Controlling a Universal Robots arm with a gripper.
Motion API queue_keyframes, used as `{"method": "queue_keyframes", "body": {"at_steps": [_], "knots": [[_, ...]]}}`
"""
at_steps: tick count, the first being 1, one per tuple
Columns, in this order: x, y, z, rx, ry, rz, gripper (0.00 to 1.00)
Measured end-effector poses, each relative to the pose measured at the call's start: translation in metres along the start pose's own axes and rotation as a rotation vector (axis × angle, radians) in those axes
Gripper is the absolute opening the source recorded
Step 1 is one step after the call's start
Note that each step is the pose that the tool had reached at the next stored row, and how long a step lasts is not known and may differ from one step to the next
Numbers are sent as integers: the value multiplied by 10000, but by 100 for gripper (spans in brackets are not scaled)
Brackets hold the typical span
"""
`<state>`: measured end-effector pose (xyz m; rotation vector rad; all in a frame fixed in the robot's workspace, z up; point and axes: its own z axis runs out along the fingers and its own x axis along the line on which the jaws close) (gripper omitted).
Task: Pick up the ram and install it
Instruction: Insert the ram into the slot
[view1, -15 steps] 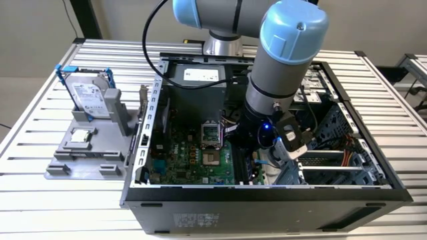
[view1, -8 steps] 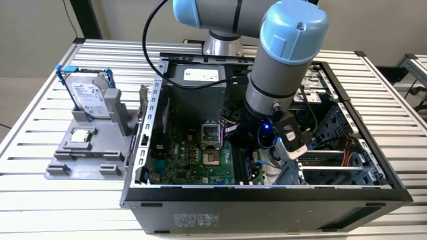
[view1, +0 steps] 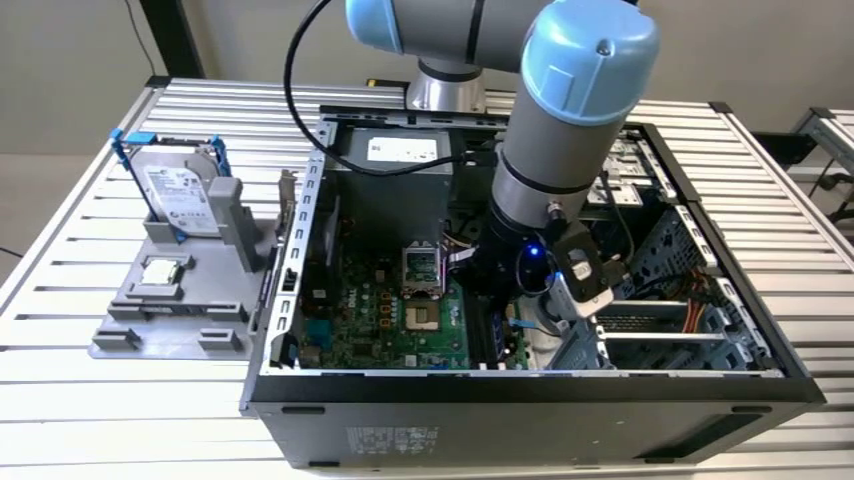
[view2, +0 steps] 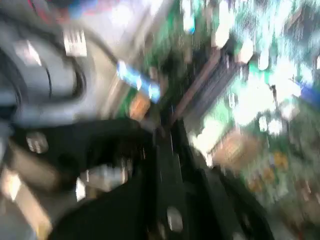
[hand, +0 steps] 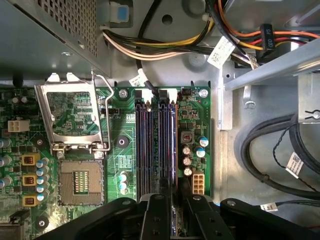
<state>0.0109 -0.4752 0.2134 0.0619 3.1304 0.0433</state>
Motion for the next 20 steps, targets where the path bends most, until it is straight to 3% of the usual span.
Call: {"method": "queue_keyframes", "body": {"at_steps": [10,14,15,20], "knots": [[-4,10,-371,4,3,0,100],[-4,10,-406,2,2,0,100],[-4,11,-412,2,3,0,0],[-4,11,-442,3,3,0,0]]}}
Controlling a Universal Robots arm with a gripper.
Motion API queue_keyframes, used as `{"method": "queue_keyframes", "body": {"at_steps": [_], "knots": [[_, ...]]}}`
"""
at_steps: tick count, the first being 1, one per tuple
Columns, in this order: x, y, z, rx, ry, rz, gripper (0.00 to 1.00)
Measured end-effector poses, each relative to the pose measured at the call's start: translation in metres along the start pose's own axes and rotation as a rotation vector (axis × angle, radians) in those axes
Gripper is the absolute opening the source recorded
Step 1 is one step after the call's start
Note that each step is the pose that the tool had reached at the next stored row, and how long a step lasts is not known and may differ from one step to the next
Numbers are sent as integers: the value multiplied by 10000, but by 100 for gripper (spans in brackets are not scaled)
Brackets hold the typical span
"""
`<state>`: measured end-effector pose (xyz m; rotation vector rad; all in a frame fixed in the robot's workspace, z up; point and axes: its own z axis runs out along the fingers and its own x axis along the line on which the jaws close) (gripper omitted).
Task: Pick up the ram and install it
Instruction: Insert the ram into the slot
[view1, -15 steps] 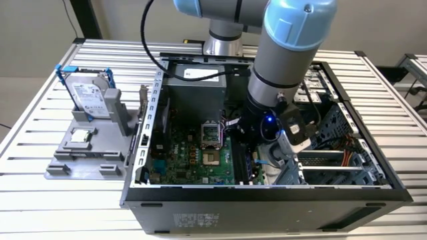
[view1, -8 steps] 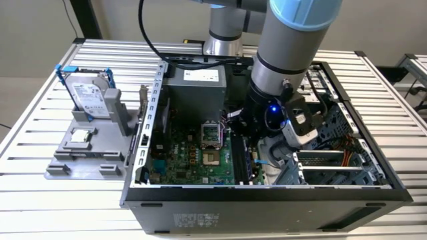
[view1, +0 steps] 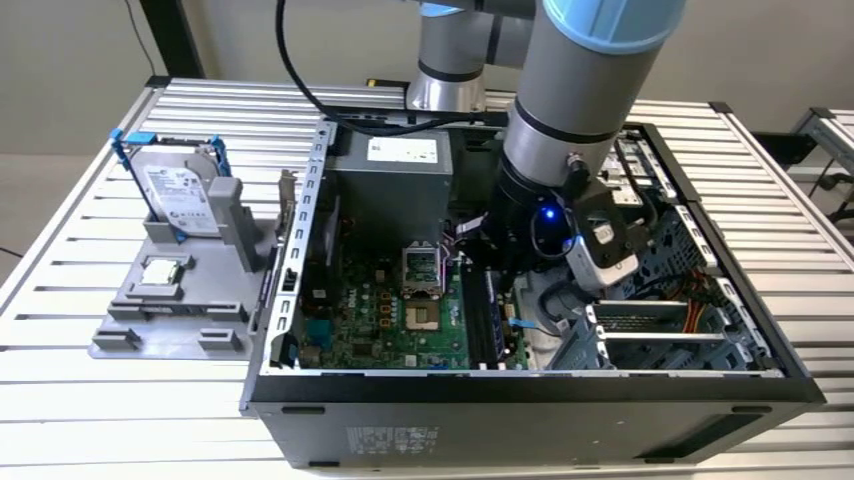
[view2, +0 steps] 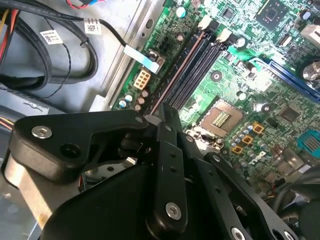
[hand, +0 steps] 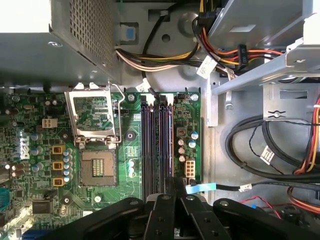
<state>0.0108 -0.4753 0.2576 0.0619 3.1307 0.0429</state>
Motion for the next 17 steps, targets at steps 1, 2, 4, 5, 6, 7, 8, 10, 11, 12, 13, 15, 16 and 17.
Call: {"method": "queue_keyframes", "body": {"at_steps": [1,2,4,5,6,7,8,10,11,12,13,15,16,17], "knots": [[0,1,-6,0,0,0,0],[0,1,-12,-1,0,0,0],[0,1,-24,-1,0,0,0],[0,1,-30,0,0,0,0],[0,1,-36,-1,0,0,0],[0,1,-41,-1,0,0,0],[-1,2,-47,-1,0,0,0],[-1,2,-60,0,0,0,0],[-1,2,-65,-1,0,0,0],[-1,2,-71,-1,0,0,0],[-1,2,-77,-1,0,0,0],[-1,3,-89,0,0,0,0],[-1,3,-95,0,0,0,0],[-1,3,-101,0,0,0,0]]}}
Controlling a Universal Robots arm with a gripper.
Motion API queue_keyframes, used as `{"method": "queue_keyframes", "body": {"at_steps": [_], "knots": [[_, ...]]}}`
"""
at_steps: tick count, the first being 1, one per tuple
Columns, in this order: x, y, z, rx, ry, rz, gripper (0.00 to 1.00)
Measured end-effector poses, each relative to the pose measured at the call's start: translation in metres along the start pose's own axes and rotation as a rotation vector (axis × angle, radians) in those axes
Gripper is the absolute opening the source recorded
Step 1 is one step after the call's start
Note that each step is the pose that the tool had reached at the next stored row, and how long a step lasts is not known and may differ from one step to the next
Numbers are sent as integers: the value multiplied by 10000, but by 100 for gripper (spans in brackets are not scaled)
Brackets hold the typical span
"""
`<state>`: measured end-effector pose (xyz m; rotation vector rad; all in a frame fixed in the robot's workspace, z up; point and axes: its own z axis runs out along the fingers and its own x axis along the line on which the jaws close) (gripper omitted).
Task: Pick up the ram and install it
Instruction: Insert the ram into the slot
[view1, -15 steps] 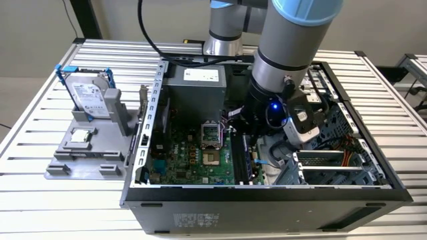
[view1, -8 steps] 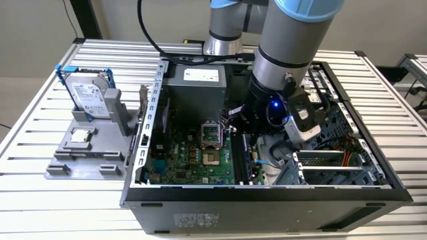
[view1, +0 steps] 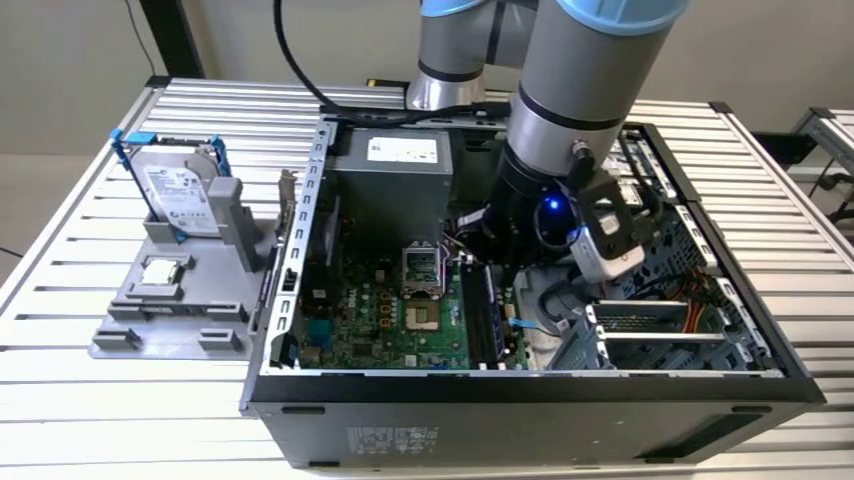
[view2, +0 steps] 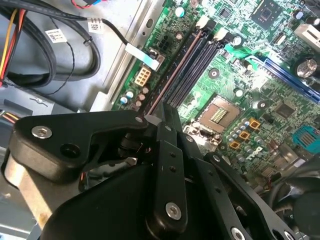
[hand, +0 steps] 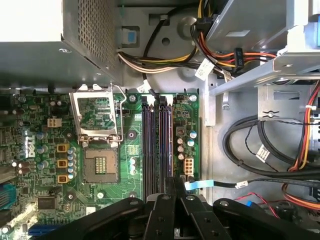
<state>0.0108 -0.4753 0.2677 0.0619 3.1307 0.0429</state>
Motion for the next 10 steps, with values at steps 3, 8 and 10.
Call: {"method": "queue_keyframes", "body": {"at_steps": [3,8,10], "knots": [[0,0,-6,-2,1,-74,0],[0,0,-6,-7,18,-648,0],[0,0,-6,-9,24,-870,0]]}}
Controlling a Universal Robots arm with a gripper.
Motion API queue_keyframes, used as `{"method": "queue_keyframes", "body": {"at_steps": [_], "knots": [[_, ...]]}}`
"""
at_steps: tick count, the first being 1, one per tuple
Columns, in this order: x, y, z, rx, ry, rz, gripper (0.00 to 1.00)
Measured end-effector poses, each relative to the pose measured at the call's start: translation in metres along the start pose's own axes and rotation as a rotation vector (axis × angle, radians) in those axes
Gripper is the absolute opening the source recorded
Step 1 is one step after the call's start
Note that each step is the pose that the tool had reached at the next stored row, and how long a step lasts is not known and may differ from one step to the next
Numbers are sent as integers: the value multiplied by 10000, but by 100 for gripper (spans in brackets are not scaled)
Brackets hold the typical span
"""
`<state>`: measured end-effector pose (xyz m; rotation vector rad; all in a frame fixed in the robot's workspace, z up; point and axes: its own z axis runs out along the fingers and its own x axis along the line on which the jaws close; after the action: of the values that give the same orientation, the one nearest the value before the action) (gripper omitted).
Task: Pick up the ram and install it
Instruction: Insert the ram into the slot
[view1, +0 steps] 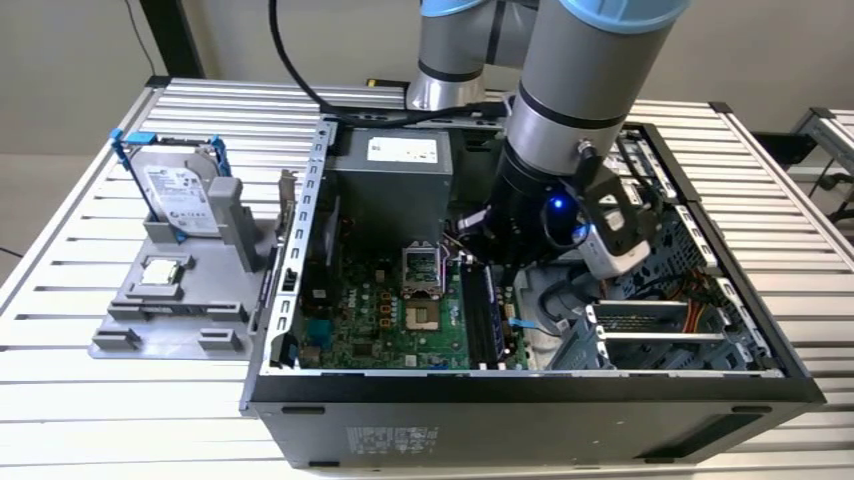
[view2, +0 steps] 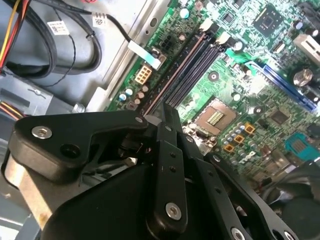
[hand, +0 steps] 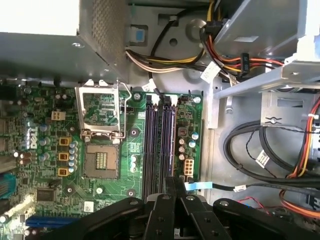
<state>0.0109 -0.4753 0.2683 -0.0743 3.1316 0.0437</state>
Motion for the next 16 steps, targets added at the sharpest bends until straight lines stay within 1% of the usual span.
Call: {"method": "queue_keyframes", "body": {"at_steps": [6,13,14,16], "knots": [[-3,0,0,-7,16,-592,0],[-5,0,0,-17,44,-1605,0],[-12,-1,0,-23,62,-2240,0],[-16,-1,0,-25,69,-2478,0]]}}
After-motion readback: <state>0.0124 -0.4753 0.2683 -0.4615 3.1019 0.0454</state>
